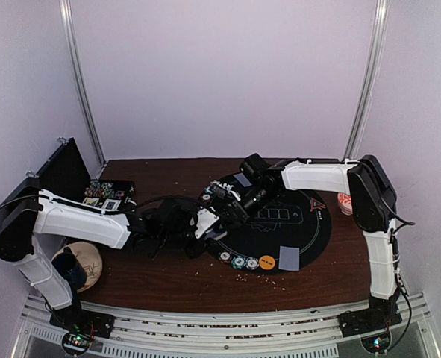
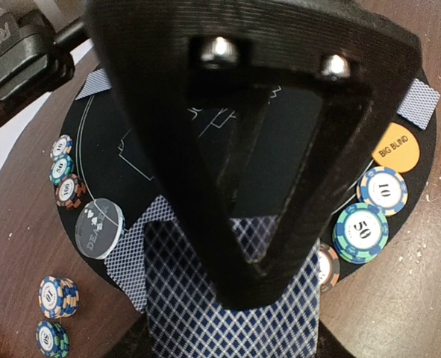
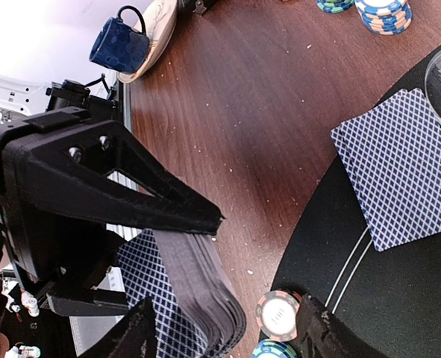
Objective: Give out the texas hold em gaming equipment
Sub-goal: Pick up the poker card from the face-down deck piles.
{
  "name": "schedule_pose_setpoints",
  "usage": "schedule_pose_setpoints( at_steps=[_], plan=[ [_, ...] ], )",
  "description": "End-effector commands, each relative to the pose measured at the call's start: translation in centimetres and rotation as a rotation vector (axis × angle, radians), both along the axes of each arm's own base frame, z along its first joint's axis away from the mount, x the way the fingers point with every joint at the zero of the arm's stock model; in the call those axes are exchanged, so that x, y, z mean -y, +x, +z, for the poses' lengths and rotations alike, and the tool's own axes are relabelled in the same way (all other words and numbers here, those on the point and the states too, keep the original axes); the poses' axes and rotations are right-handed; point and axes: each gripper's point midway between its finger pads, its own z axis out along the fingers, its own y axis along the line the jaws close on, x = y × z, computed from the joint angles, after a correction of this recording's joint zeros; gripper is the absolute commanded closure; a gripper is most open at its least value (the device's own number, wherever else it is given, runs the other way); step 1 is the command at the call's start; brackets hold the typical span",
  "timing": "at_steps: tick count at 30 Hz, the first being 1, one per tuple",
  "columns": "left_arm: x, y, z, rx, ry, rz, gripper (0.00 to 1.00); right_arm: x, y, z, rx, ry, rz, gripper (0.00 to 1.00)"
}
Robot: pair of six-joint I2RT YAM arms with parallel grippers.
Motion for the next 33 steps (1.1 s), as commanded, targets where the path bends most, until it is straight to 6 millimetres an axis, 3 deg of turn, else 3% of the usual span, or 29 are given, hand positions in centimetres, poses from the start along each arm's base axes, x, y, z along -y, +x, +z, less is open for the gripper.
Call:
schedule_pose_setpoints(
  at_steps=[1,8,12,21,26,29,33],
  plan=[
    [1.0,0.0,1.5,0.035,-0.058,-0.024,0.86,-1.3,-0.1,0.6,-0.008,0.036,0.017,0.35],
    [1.2,-0.2,1.3,0.027,-0.059,-0.035,0.86,-2.1,1.4,-1.5,-0.015,-0.016,-0.076,0.36],
    [1.3,-0.2,1.3,0.023,-0.06,-0.041,0.86,-1.9,2.5,-2.1,0.011,-0.046,-0.123,0.43],
    [1.2,-0.3,1.5,0.023,-0.067,-0.043,0.85,1.1,5.9,-1.8,0.038,-0.068,-0.226,0.63],
    [1.3,-0.3,1.5,0.021,-0.067,-0.045,0.85,1.5,5.7,-1.2,0.052,-0.072,-0.199,0.68],
    [1.3,-0.3,1.3,0.022,-0.062,-0.041,0.86,1.4,5.4,0.1,0.063,-0.048,-0.162,0.72],
    [1.2,-0.2,1.3,0.024,-0.059,-0.036,0.85,1.5,4.4,1.6,0.074,-0.025,-0.094,0.89]
  ],
)
